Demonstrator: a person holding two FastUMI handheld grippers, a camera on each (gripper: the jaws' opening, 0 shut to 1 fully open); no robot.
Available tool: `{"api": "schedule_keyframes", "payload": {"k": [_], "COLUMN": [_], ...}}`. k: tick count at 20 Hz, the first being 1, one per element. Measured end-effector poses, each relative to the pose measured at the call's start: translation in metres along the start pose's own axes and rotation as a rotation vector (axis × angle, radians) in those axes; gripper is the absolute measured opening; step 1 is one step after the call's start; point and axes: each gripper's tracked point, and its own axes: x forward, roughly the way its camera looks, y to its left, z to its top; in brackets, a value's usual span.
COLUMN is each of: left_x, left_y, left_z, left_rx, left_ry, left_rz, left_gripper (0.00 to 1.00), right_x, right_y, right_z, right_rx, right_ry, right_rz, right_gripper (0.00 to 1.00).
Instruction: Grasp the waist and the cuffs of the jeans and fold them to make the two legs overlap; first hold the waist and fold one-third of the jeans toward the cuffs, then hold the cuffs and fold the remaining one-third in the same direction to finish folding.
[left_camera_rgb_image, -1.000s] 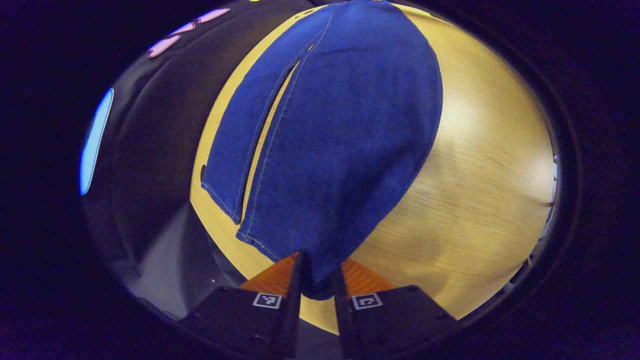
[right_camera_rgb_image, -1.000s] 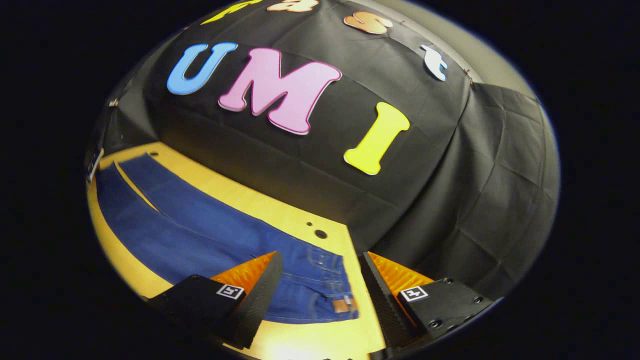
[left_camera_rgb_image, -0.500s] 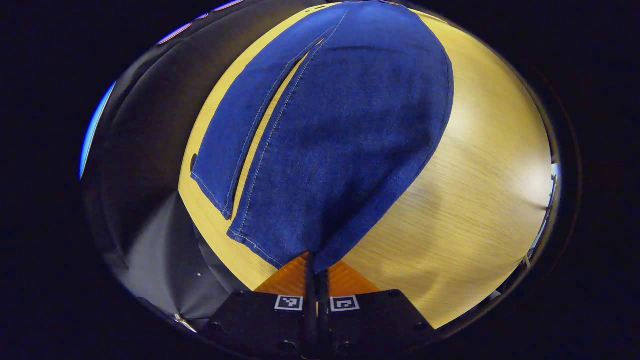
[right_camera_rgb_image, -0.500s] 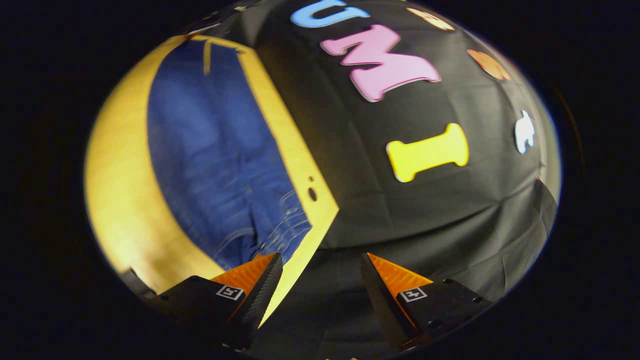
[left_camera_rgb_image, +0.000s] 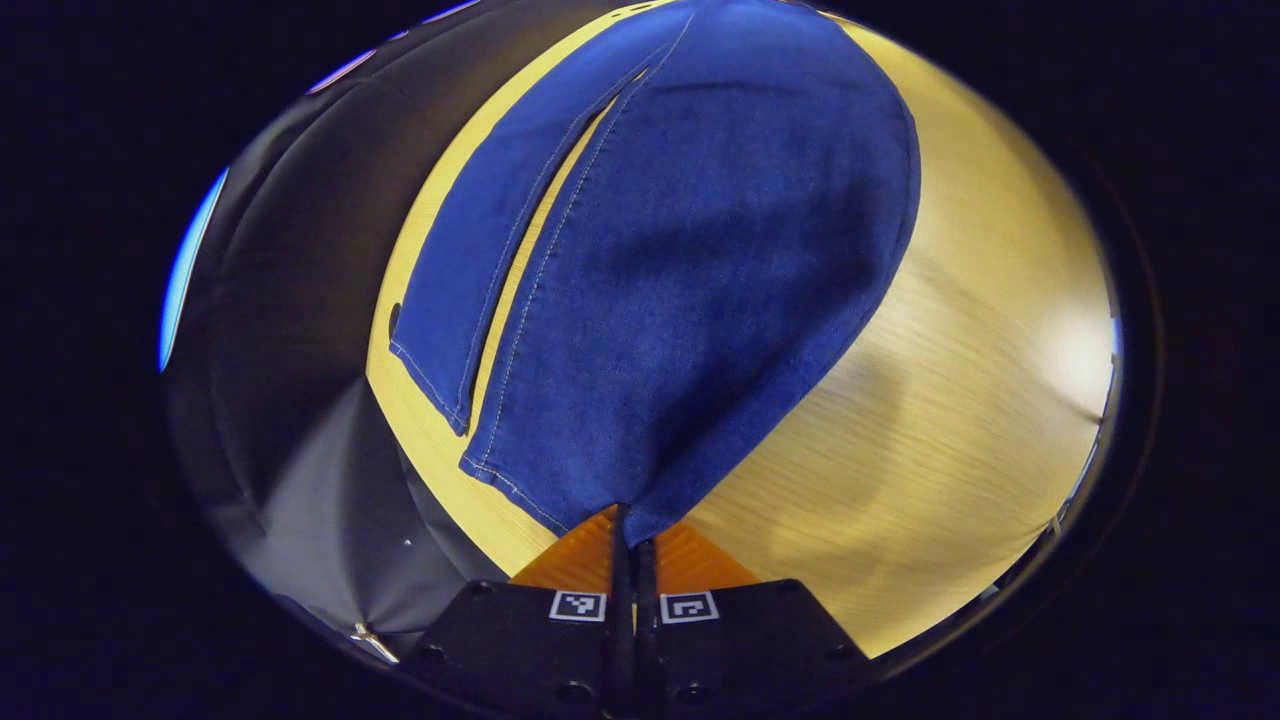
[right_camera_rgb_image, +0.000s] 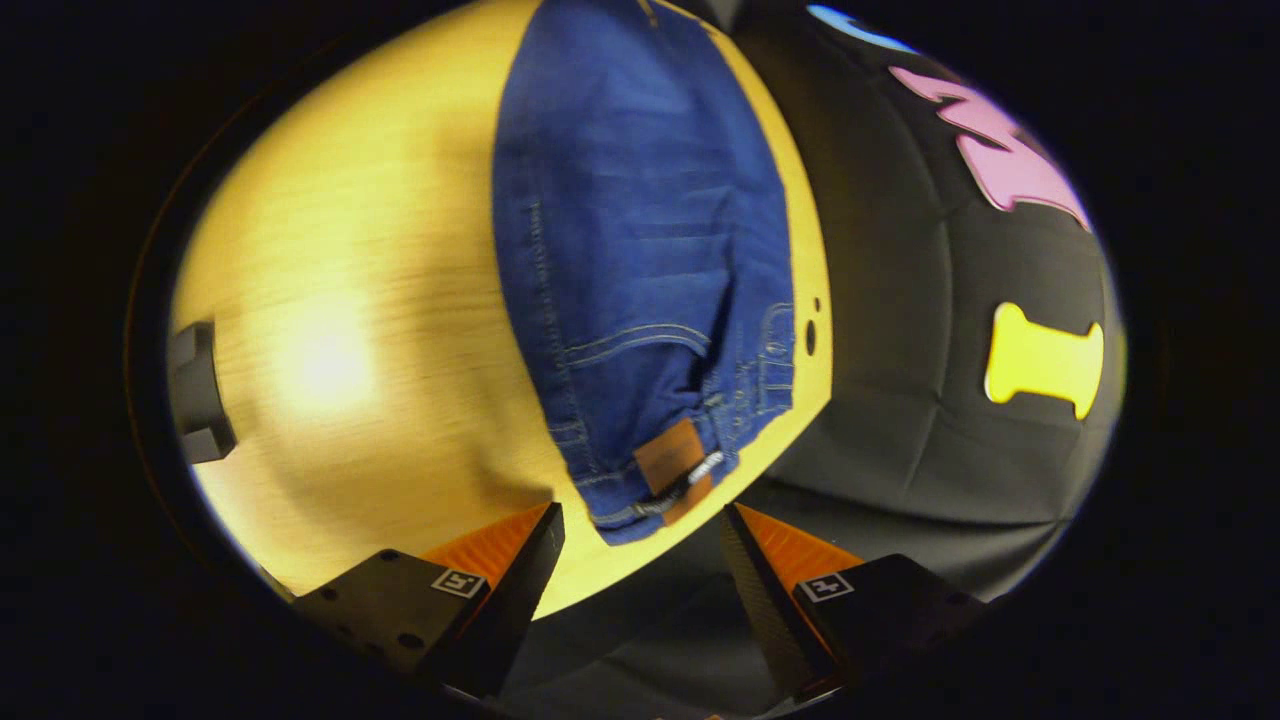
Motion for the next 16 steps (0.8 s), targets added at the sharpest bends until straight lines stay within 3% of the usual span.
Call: {"api": "schedule_keyframes", "payload": {"k": [2,7,9,10,11,13,14,16], "left_x": [0.0,0.001,0.002,0.002,0.002,0.002,0.002,0.001], "left_y": [0.0,0.0,0.0,0.0,0.0,0.0,0.0,-0.005], "left_z": [0.001,0.003,0.003,0.004,0.003,0.003,0.003,0.003], "left_rx": [-0.004,-0.033,-0.035,-0.035,-0.036,-0.041,-0.041,-0.041], "left_ry": [0.0,0.0,0.0,0.001,0.002,0.003,0.005,0.002], "left_rz": [0.006,0.02,0.023,0.023,0.024,0.035,0.045,0.055], "left_gripper": [0.06,0.06,0.05,0.06,0.05,0.05,0.05,0.06], "right_x": [0.007,0.024,0.033,0.041,0.044,0.048,0.044,0.041], "right_y": [-0.012,-0.022,-0.022,-0.019,-0.015,-0.017,-0.018,-0.015], "right_z": [0.008,0.016,0.022,0.022,0.019,0.019,0.021,0.021], "right_rx": [-0.064,-0.093,-0.09,-0.061,-0.035,-0.021,0.008,0.065], "right_ry": [-0.009,0.002,0.017,0.027,0.037,0.043,0.042,0.029], "right_rz": [-0.045,-0.085,-0.058,-0.025,-0.002,-0.002,0.004,0.049], "right_gripper": [0.92,0.89,0.86,0.7,0.67,0.29,0.17,0.15]}}
